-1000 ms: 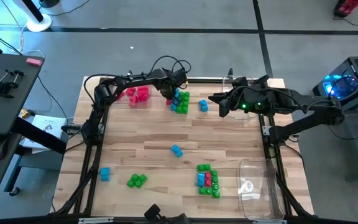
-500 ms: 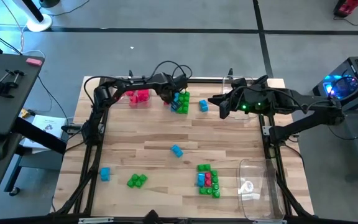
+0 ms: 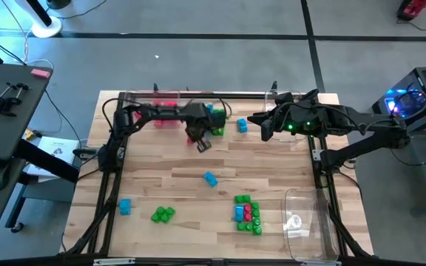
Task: Sort blocks
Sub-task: Put the game piece into the top left transparent bin
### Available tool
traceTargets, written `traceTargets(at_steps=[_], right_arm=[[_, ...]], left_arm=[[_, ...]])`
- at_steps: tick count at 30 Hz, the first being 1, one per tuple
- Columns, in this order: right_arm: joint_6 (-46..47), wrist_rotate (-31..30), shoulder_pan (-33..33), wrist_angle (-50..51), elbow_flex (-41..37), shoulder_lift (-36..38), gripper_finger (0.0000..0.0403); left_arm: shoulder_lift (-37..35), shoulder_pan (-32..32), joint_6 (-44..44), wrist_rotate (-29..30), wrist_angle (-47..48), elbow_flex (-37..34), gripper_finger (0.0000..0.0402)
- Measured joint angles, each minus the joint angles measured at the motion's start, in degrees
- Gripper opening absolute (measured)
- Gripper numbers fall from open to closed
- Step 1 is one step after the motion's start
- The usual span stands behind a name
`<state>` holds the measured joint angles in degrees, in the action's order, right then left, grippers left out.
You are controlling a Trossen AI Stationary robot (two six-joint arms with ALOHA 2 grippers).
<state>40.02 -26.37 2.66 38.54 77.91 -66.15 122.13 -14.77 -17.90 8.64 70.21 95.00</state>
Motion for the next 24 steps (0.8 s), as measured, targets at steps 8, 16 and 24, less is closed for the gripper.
traceTargets(at_steps=[8,16,24], right_arm=[[-0.59,0.00,0.00,0.00,0.00,0.00,0.0000],[-1.41,0.00,-0.04,0.00,0.00,0.00,0.0000],[-1.48,0.09,-0.04,0.00,-0.02,0.00,0.0000]], left_arm=[[-0.15,12.92,-2.45,-5.02,-1.33,0.11,0.0000],[-1.02,19.50,6.02,1.15,9.54,0.04,0.0000],[-8.67,20.21,4.52,3.51,15.47,0.00,0.0000]])
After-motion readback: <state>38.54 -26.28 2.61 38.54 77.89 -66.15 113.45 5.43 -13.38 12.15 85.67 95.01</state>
